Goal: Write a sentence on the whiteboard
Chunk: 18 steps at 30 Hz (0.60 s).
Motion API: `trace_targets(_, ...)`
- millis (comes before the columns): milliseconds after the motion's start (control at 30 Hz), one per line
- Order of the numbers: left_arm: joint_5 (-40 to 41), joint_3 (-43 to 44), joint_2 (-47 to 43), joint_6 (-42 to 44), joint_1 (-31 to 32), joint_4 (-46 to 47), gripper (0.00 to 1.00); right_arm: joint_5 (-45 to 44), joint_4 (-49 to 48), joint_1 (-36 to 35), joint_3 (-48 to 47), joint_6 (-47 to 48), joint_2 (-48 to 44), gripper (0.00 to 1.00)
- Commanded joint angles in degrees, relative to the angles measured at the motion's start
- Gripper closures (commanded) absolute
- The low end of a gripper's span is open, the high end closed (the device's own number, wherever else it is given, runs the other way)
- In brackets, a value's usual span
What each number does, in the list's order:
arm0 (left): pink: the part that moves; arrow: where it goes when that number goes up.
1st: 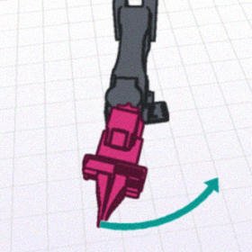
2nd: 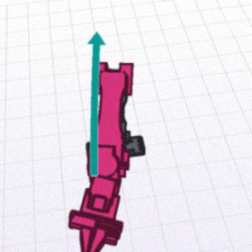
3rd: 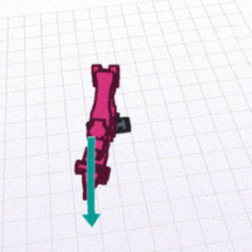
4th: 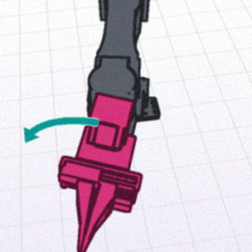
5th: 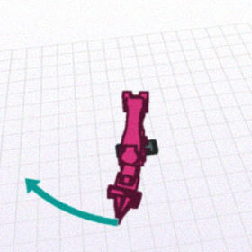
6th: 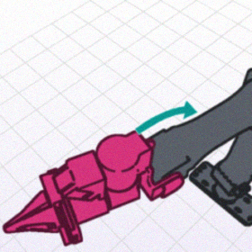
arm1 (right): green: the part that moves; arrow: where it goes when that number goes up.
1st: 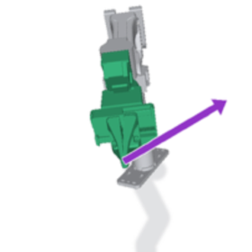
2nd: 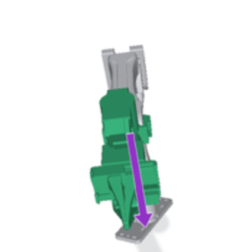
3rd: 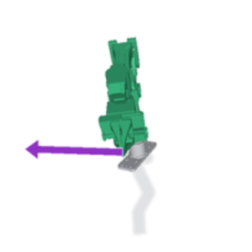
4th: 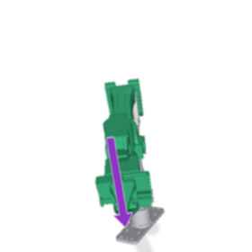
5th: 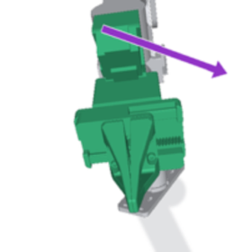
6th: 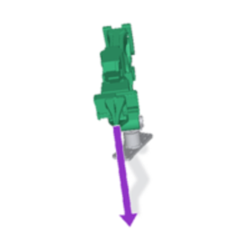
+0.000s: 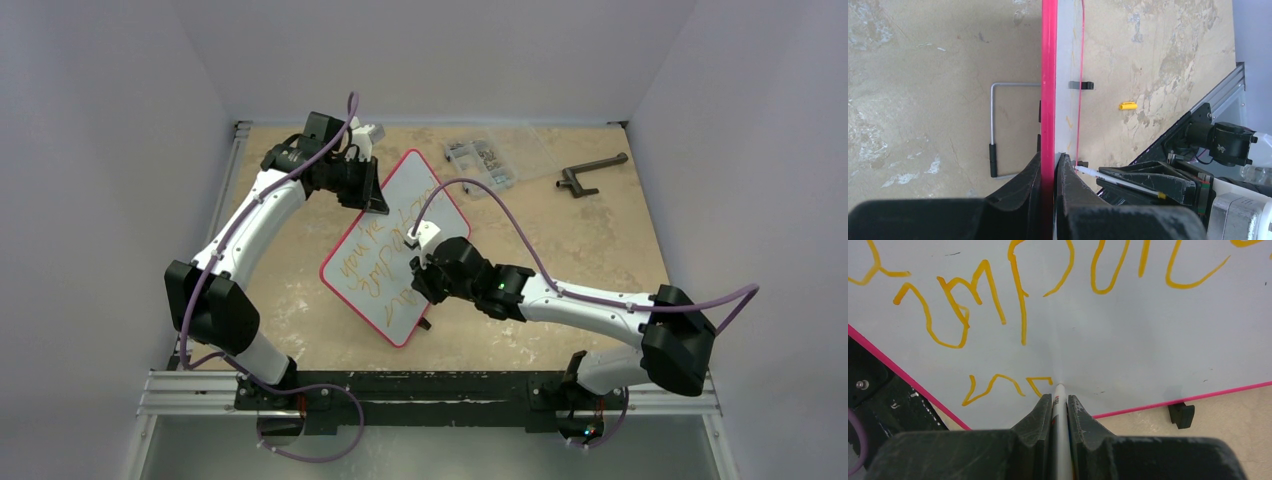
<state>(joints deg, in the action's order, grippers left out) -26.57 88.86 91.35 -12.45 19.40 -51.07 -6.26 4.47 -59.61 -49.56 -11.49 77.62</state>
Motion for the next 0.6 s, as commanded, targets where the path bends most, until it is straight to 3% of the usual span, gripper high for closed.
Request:
trace_targets(0,11.7,-0.4,-0.6,3.6,-0.4,-1.0,1.00,0.7,-10.7,0.1,-2.5,0.3,-0.5,1.00)
trace_targets(333,11.8,-0.4,-0.6,3.7,-0.3,-1.0,1.00,2.2,-11.8,0.1,-1.7,0.2,-2.1,1.00)
trace_targets(567,12.2,-0.3,-0.7,3.7,-0.5,-1.1,1.00,1.8,-11.8,0.2,3.1,-0.4,-8.6,1.00)
